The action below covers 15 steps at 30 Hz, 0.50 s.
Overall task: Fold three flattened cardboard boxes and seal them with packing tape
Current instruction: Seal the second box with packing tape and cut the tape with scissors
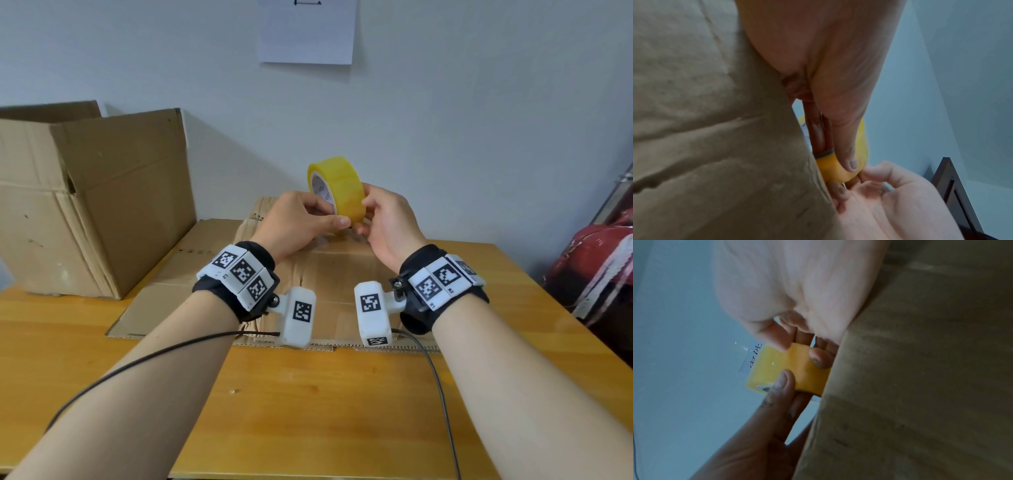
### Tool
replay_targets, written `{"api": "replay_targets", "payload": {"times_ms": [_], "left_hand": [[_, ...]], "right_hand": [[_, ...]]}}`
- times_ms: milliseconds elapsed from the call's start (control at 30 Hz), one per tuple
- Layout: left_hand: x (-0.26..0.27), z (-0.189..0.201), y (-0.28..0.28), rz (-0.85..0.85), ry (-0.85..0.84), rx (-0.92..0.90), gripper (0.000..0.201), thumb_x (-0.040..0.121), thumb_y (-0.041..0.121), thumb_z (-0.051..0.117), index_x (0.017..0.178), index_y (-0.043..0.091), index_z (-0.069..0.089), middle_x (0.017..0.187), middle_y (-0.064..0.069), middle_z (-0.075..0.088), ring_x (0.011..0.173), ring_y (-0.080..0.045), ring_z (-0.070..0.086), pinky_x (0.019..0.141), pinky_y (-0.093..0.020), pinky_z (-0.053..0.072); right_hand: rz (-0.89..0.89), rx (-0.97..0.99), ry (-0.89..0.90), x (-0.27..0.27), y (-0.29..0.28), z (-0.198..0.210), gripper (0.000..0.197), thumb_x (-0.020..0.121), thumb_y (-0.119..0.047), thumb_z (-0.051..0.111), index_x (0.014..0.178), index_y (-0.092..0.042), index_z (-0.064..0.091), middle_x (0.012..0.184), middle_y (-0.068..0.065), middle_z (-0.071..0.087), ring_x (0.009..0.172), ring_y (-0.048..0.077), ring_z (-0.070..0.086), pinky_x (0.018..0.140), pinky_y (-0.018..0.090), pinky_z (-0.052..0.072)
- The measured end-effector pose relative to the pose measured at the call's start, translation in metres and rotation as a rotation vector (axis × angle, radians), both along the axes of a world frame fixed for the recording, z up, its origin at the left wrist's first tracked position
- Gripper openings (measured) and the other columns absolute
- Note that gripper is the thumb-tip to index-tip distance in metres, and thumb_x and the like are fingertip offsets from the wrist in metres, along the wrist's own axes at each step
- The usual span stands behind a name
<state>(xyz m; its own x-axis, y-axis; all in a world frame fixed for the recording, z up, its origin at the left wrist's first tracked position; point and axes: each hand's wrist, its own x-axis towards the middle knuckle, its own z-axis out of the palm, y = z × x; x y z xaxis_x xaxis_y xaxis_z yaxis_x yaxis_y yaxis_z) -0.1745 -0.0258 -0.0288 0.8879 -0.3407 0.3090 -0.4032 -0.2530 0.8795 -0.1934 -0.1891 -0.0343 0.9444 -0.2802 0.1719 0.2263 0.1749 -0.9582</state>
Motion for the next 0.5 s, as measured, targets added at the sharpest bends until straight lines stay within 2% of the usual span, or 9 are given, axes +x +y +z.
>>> {"api": "replay_targets", "payload": {"times_ms": [33, 100, 233, 333, 433, 500], "left_hand": [[-0.0001, 0.0001, -0.0001, 0.001, 0.005, -0.004, 0.027, 0.075, 0.036, 0.087, 0.087, 0.014, 0.077, 0.083, -0.002, 0.077, 0.070, -0.009, 0.067, 0.071, -0.028, 0.056], [-0.0007, -0.0001, -0.0003, 0.005, 0.008, -0.007, 0.027, 0.076, 0.037, 0.086, 0.087, 0.014, 0.077, 0.084, -0.004, 0.077, 0.071, -0.010, 0.068, 0.071, -0.028, 0.057], [-0.0019, 0.0002, -0.0009, 0.003, 0.010, -0.015, 0.027, 0.077, 0.034, 0.086, 0.088, 0.011, 0.076, 0.084, -0.006, 0.076, 0.065, -0.008, 0.066, 0.057, -0.014, 0.051], [-0.0015, 0.0003, -0.0011, 0.006, 0.017, -0.005, 0.027, 0.076, 0.032, 0.087, 0.087, 0.011, 0.076, 0.084, -0.006, 0.076, 0.063, -0.008, 0.066, 0.054, -0.013, 0.051], [-0.0022, 0.0004, -0.0015, -0.009, 0.027, -0.016, 0.027, 0.076, 0.029, 0.087, 0.088, 0.009, 0.075, 0.085, -0.008, 0.076, 0.062, -0.008, 0.067, 0.055, -0.014, 0.052], [-0.0020, 0.0002, -0.0014, -0.006, 0.024, -0.017, 0.026, 0.075, 0.029, 0.088, 0.087, 0.010, 0.075, 0.083, -0.006, 0.076, 0.061, -0.007, 0.067, 0.054, -0.013, 0.050]], "right_hand": [[-0.008, 0.021, 0.013, 0.0000, -0.0004, 0.0003, 0.030, 0.084, -0.016, 0.051, 0.104, -0.010, 0.072, 0.094, 0.013, 0.067, 0.078, 0.022, 0.058, 0.051, 0.027, 0.041], [-0.014, 0.029, 0.030, 0.0019, -0.0020, -0.0014, 0.030, 0.090, -0.023, 0.052, 0.111, -0.011, 0.069, 0.099, 0.012, 0.070, 0.084, 0.022, 0.061, 0.052, 0.026, 0.043], [-0.028, 0.002, 0.038, 0.0043, -0.0032, -0.0028, 0.036, 0.081, -0.021, 0.051, 0.107, -0.012, 0.074, 0.097, 0.012, 0.069, 0.083, 0.024, 0.058, 0.052, 0.028, 0.043], [-0.032, -0.013, 0.027, 0.0029, -0.0009, -0.0012, 0.032, 0.079, -0.014, 0.049, 0.098, -0.009, 0.074, 0.089, 0.013, 0.061, 0.073, 0.023, 0.052, 0.050, 0.028, 0.039], [-0.020, -0.028, 0.009, 0.0022, 0.0002, 0.0007, 0.029, 0.074, -0.010, 0.048, 0.087, -0.014, 0.073, 0.085, 0.012, 0.057, 0.068, 0.022, 0.048, 0.048, 0.027, 0.038], [-0.009, -0.088, 0.000, 0.0010, -0.0002, 0.0002, 0.037, 0.065, -0.007, 0.047, 0.088, -0.015, 0.075, 0.081, 0.012, 0.057, 0.067, 0.023, 0.046, 0.050, 0.028, 0.038]]}}
